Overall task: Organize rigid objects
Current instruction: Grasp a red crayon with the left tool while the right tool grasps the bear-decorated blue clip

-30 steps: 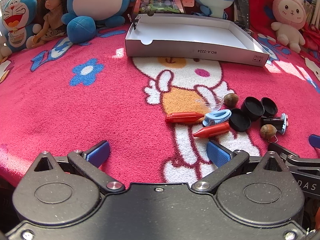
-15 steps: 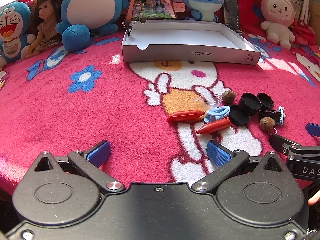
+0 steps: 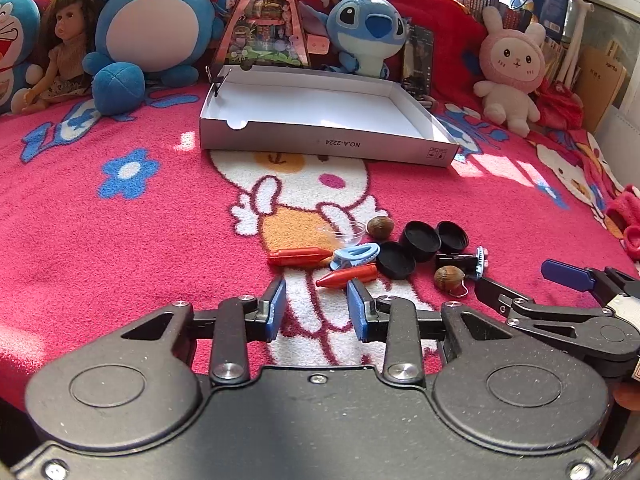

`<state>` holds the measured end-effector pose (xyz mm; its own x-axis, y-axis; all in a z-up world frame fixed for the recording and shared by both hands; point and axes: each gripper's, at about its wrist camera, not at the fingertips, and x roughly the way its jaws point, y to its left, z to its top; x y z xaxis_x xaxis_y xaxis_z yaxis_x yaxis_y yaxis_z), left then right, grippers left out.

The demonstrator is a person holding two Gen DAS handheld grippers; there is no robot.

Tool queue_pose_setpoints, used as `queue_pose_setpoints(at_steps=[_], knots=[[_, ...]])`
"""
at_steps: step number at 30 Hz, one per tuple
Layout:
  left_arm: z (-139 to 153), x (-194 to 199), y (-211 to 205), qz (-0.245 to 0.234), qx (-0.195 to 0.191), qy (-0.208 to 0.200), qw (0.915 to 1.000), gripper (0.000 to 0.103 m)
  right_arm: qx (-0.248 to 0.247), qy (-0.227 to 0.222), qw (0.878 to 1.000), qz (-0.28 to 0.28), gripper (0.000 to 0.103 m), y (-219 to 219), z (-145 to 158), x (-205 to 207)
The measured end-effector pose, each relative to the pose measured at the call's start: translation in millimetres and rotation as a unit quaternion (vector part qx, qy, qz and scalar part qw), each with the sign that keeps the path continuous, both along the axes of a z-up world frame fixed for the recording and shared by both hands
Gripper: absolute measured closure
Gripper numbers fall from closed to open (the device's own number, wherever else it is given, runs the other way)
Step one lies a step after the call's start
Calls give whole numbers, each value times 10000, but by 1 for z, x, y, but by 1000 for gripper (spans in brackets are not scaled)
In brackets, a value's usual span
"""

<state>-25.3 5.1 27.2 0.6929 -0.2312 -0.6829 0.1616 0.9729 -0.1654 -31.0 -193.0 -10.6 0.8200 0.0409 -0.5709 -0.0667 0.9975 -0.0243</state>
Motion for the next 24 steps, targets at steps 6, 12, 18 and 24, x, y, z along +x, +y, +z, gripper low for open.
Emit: queue_pose_setpoints(at_steps=[6, 12, 18, 24], knots=[[-4, 5, -19, -212, 24, -52, 9998, 77, -28, -49, 10000, 27, 36, 1, 0, 0], [-17, 13, -25, -181, 159, 25, 9997, 77, -120, -105, 9991, 382, 56, 6, 1, 5], [-17, 15, -19, -72, 257, -55, 9996, 77, -254, -130, 9982, 518, 57, 9, 0, 11], [-17, 12, -28, -240, 309, -168, 9991, 54, -208, -88, 9978, 621, 57, 9, -1, 17]])
